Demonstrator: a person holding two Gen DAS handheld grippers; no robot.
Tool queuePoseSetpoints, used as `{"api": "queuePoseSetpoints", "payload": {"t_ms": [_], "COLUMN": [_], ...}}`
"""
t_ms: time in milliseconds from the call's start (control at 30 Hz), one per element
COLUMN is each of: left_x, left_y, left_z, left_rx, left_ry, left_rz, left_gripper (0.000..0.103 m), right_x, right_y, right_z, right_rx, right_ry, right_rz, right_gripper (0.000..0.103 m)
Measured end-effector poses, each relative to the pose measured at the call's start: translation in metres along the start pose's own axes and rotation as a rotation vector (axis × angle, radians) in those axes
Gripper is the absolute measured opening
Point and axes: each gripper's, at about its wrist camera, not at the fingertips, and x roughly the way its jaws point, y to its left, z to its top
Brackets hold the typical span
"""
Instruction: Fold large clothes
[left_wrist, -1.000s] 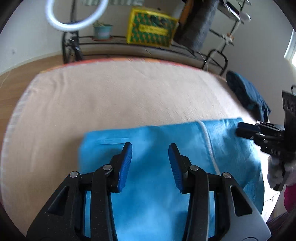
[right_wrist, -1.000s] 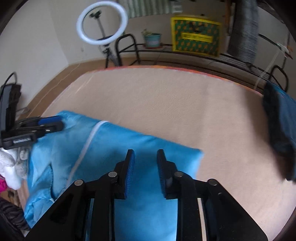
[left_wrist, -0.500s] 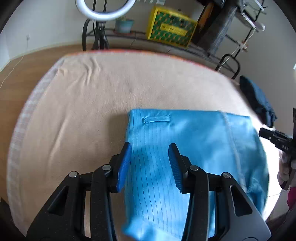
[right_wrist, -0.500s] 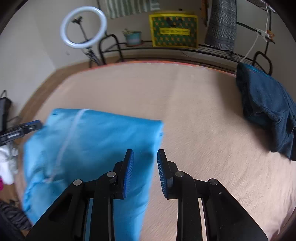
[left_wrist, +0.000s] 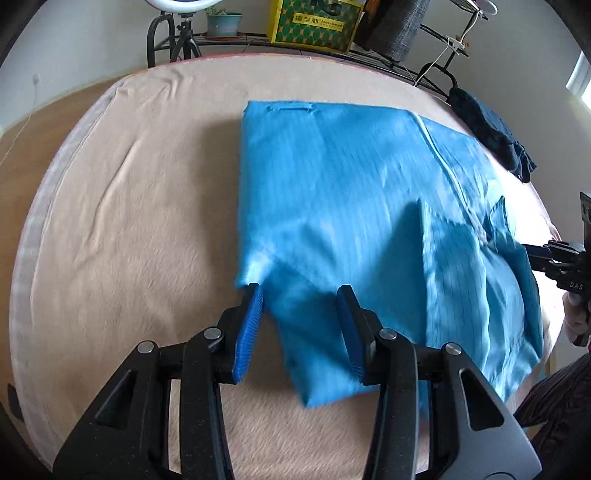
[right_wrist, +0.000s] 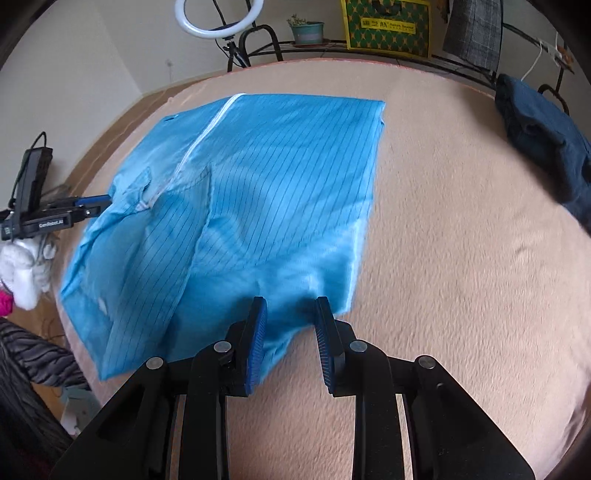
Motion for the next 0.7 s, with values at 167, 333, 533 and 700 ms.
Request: {"api": "queuePoseSetpoints", "payload": {"t_ms": [167, 333, 533, 700], "left_x": [-0.027, -0.041, -0.003, 0.026], "left_y": [0.033, 0.081, 0.108, 0.110], "left_z": [0.001, 0.011, 0.028, 0.047], "left_rx": [-0.140, -0.416, -0.620, -0.635], "left_ry": [-0.024, -0.078, -0.005, 0.051], "left_rz": [-0.109, -0.320, -0.498, -0.530], "left_gripper": [0.044, 0.061, 0.061, 0.061], "right_x": [-0.036, -0.054, -0.021, 0.002], "right_y": [-0.015, -0.056, -0.092, -0.101], "right_z": [-0.014, -0.011, -0.005, -0.001], "right_rx": [0.043, 0.233, 0.413, 0.453], "right_ry": [-0.053, -0.194, -0.142, -0.099], "right_rz": [0.108, 0.227, 0.312, 0.373], "right_gripper": [0.027, 0.059, 0.059, 0.058]}}
